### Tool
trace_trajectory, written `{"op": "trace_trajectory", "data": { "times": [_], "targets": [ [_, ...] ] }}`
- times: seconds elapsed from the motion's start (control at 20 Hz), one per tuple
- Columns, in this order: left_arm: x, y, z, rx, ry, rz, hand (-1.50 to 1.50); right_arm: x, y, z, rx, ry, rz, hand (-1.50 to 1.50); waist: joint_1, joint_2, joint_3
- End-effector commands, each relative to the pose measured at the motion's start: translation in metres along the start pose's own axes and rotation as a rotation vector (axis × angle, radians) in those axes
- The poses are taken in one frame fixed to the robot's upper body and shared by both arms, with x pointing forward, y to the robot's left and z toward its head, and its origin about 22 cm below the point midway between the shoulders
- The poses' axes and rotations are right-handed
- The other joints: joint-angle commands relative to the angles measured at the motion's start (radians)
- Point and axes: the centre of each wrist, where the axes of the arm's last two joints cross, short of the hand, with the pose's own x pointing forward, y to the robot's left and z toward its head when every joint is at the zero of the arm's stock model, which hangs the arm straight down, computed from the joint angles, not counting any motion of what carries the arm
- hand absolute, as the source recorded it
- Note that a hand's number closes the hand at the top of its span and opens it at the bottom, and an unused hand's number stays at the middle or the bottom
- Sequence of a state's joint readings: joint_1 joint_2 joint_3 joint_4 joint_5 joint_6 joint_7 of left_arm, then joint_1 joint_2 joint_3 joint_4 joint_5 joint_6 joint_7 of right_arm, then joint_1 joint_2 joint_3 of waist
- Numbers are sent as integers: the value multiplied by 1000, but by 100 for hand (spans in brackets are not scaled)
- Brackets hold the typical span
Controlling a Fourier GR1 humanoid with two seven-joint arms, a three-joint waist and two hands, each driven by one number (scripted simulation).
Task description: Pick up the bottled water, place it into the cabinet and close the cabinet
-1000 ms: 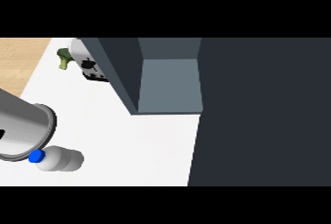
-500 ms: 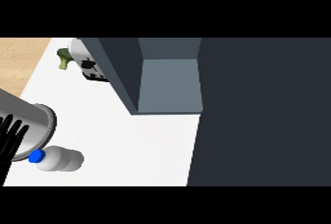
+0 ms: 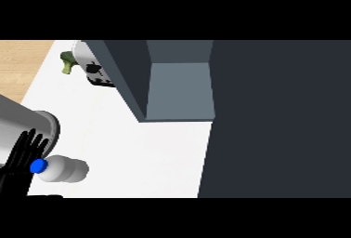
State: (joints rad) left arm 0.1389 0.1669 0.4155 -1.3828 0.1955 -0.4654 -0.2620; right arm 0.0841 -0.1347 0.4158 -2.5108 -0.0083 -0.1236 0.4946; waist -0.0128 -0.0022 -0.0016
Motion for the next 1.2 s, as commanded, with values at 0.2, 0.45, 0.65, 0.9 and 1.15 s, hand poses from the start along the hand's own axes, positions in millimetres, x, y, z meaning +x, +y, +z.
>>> {"op": "trace_trajectory", "data": {
  "times": [0.2,0.45,0.65,0.9,1.15],
  "targets": [
    [-41,14,2,22,18,-13,-150,37,-9,16,-8,-85,52,-150,6,2,1],
    [-54,21,-2,28,34,-3,-150,47,0,29,-33,-73,20,-150,0,0,0],
    [-78,9,-2,9,19,5,-150,22,10,11,-25,-73,48,-150,3,1,0],
    [-95,5,-6,16,-1,68,-150,34,2,18,-34,-64,32,-150,1,1,0],
    [-99,13,-7,26,-1,114,-150,30,0,15,-43,-74,41,-150,-1,2,0]
  ]
}}
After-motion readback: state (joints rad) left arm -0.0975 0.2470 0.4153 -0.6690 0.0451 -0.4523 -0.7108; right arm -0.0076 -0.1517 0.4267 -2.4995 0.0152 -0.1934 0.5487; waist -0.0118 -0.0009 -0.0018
